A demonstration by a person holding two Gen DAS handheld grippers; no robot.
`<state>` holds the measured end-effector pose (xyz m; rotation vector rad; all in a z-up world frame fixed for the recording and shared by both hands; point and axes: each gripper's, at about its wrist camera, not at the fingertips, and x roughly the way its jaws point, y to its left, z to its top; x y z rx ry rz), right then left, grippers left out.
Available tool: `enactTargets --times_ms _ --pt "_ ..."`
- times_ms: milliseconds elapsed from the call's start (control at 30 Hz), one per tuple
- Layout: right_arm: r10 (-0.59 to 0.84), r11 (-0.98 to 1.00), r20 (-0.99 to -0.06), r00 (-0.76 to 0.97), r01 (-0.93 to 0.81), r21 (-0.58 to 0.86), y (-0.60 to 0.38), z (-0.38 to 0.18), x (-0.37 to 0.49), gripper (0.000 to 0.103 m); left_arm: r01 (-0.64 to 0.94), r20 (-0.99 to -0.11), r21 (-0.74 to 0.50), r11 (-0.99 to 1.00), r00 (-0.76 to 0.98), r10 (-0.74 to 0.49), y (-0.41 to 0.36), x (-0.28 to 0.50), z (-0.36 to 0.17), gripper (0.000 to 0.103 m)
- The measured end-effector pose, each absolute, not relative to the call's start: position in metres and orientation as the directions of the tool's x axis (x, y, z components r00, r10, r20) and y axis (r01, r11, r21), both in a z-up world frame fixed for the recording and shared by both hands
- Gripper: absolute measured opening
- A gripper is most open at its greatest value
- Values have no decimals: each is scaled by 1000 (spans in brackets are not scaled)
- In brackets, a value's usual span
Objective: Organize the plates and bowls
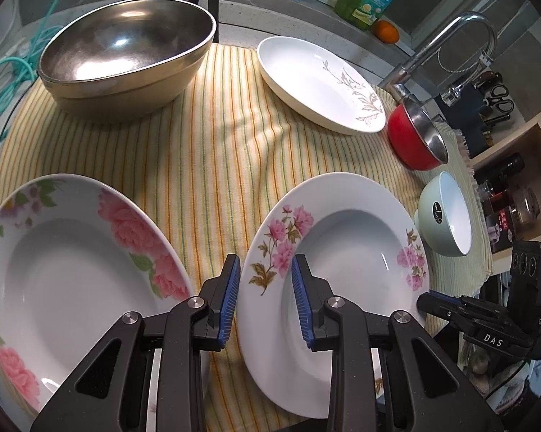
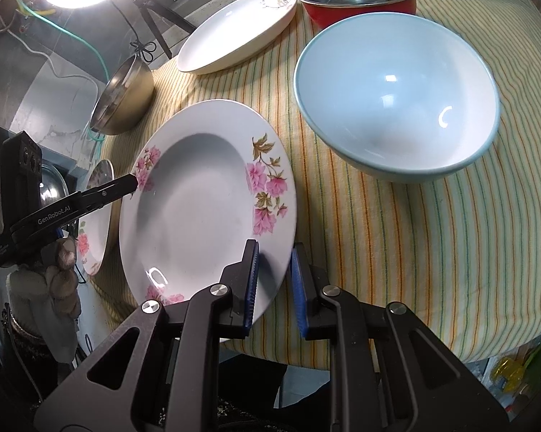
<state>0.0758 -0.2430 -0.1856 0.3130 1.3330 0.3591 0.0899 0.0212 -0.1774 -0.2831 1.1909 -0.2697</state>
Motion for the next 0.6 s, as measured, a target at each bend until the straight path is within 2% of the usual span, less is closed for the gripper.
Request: enactTargets --times_ms 400,467,500,600 --pt "393 919 -882 259 -118 375 -241 -163 75 23 72 -843 -340 938 419 -338 29 86 -152 28" --pt "390 920 -879 273 -136 366 -237 -157 76 27 68 -836 -343 937 432 -338 33 83 -148 28" --pt "391 920 -876 282 -152 362 -234 -152 77 32 63 -833 -344 937 439 -336 36 81 -145 29" --pt "407 910 -865 293 -205 359 -224 -142 80 44 34 -824 -341 939 470 -317 46 74 -138 44"
